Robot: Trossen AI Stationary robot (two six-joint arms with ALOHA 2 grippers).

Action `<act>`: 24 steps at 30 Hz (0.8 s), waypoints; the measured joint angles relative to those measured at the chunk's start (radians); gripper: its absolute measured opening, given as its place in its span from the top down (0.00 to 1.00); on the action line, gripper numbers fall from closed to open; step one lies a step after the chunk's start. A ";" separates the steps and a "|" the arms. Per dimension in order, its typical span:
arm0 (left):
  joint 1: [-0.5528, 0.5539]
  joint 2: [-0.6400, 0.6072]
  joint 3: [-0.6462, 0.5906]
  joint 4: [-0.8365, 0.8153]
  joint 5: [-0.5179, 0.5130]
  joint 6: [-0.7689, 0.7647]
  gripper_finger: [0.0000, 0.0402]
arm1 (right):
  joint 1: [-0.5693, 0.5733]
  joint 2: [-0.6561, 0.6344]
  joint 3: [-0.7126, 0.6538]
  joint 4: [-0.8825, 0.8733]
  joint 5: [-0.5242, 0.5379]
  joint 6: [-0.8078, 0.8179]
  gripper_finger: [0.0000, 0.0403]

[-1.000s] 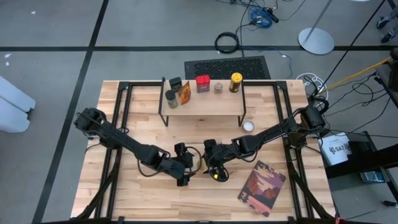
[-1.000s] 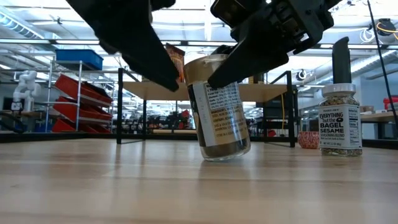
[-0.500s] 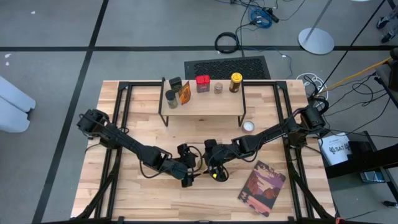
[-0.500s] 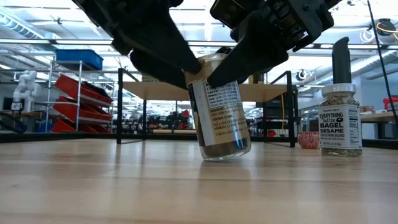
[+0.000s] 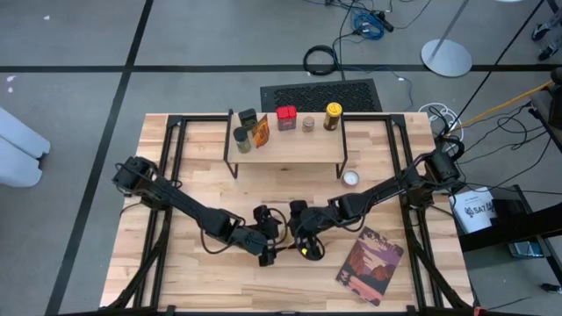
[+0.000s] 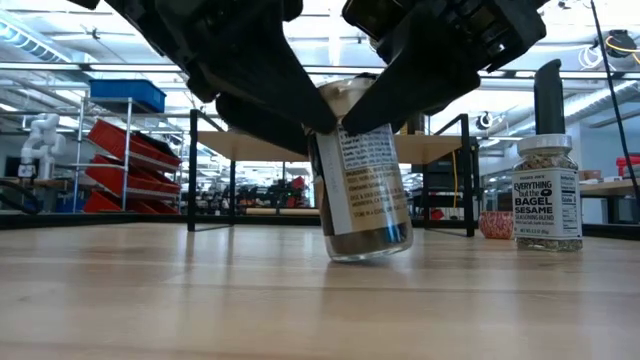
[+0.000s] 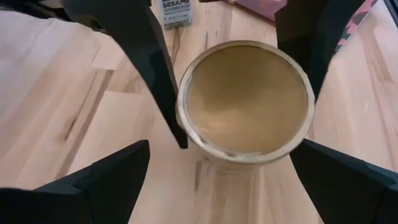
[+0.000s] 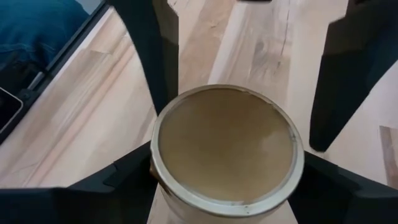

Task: Shelf spices
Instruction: Put the brown spice bottle on the table

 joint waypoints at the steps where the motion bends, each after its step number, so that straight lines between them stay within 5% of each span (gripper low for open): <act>1: 0.000 0.003 0.000 0.006 0.001 0.000 0.02 | 0.001 0.000 0.000 -0.001 -0.001 0.004 0.28; 11: 0.000 0.003 0.000 0.056 0.020 -0.001 0.02 | 0.005 0.000 0.000 -0.003 -0.002 0.019 0.15; 24: 0.000 0.012 0.000 0.072 0.020 0.002 0.02 | 0.029 -0.089 0.000 -0.059 0.012 0.029 0.15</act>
